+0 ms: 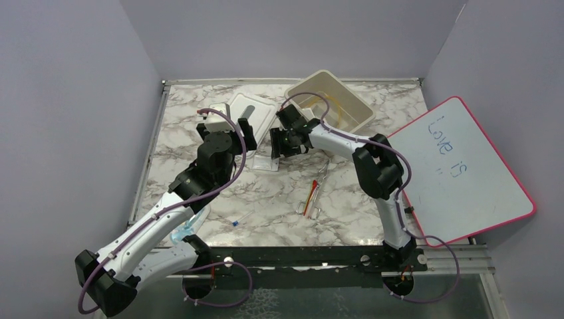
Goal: Organize the chemistry lab equipment
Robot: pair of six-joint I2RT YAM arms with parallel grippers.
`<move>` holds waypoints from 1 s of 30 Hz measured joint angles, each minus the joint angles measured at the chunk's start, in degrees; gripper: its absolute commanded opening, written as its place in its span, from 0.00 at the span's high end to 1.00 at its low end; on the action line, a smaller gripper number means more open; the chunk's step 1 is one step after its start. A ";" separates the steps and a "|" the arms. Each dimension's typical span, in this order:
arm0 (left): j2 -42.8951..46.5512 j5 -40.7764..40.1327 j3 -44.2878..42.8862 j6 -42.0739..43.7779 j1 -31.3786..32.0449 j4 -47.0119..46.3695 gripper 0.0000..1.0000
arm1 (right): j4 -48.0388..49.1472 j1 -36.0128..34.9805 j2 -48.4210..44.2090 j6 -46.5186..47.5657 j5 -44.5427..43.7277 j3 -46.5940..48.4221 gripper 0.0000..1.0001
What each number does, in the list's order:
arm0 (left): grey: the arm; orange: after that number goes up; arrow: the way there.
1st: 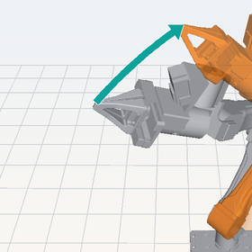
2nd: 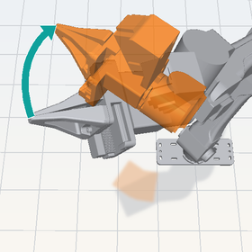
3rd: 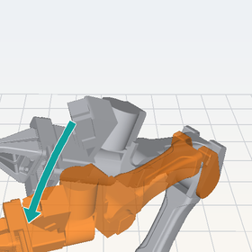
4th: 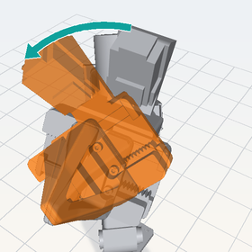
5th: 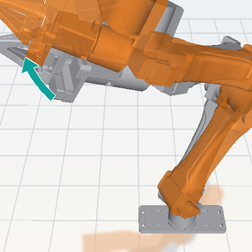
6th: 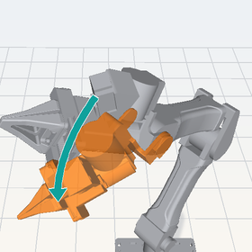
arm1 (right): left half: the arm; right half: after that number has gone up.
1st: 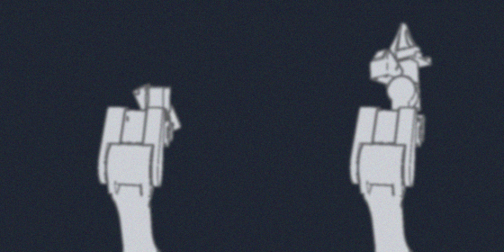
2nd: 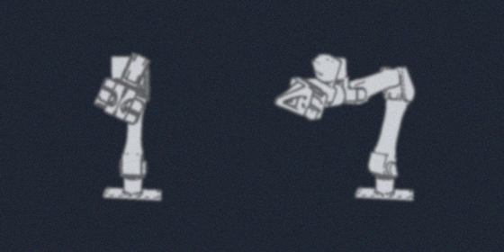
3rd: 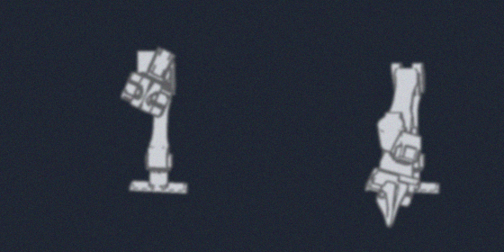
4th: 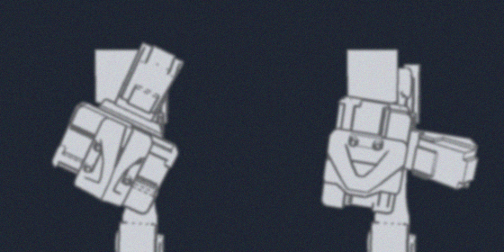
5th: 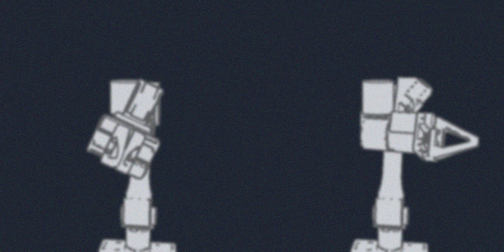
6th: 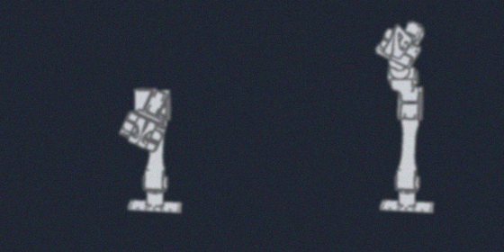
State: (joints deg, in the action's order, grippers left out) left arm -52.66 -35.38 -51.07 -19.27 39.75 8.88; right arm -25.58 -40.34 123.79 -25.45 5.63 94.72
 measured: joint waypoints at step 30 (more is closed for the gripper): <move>-1.03 1.51 0.00 0.02 -0.31 0.22 0.17 | -1.38 -0.17 -3.06 2.47 2.16 -2.91 0.99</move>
State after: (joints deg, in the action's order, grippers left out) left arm -53.69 -33.87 -51.07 -19.25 39.44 9.10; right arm -26.96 -40.51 120.73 -22.98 7.79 91.81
